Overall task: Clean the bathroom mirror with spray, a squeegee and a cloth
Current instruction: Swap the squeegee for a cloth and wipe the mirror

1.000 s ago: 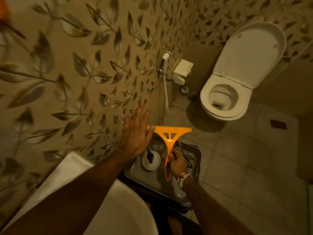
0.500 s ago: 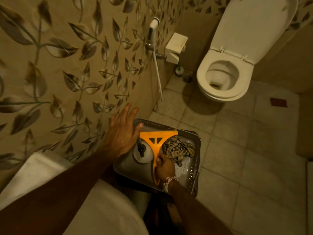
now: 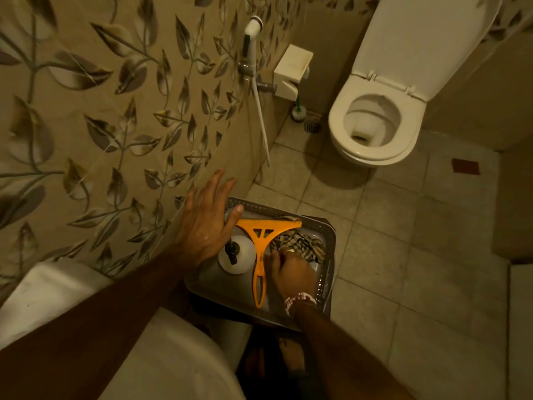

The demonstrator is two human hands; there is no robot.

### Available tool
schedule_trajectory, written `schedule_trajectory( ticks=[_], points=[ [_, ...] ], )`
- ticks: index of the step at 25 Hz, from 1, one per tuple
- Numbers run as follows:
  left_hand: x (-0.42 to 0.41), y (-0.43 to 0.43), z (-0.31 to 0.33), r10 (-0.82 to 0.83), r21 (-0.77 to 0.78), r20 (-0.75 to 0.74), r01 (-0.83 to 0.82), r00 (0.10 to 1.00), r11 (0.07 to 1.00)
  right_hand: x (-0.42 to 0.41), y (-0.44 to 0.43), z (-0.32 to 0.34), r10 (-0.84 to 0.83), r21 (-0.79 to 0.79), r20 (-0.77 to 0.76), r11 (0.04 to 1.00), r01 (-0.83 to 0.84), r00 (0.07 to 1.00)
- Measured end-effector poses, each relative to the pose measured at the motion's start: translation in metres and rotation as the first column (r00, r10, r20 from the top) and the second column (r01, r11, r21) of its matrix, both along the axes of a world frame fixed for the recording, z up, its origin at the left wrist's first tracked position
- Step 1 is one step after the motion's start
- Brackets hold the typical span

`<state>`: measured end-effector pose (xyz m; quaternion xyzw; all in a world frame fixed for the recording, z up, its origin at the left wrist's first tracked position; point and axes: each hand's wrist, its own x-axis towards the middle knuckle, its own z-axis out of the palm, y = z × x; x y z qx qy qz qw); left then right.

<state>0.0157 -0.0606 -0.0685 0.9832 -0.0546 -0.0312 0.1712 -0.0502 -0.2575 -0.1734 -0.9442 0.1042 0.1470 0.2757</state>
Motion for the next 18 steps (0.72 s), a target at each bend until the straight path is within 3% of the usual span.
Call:
schedule_trajectory(
  ticks=[2, 6, 9, 14, 18],
  points=[
    [0.002, -0.003, 0.001, -0.005, -0.001, -0.004, 0.005, 1.000, 1.000, 0.006, -0.013, 0.000, 0.074, -0.111, 0.131, 0.992, -0.060, 0.989],
    [0.000, -0.007, 0.000, -0.011, 0.000, -0.016, 0.011, 1.000, 1.000, 0.020, -0.028, -0.014, 0.187, -0.165, -0.157, 0.963, -0.212, 0.970],
    [-0.003, -0.008, -0.001, -0.018, 0.010, -0.018, 0.018, 1.000, 1.000, 0.024, -0.028, -0.023, 0.236, -0.162, -0.257, 0.946, -0.282, 0.937],
    [-0.005, -0.011, 0.012, 0.000, -0.020, 0.012, 0.001, 1.000, 1.000, 0.028, -0.041, -0.002, 0.227, -0.178, -0.201, 0.948, -0.264, 0.953],
    [-0.002, -0.021, 0.045, 0.020, -0.042, 0.069, -0.018, 0.997, 0.999, 0.017, -0.051, 0.040, 0.271, -0.178, -0.059, 0.944, -0.277, 0.961]
  ],
)
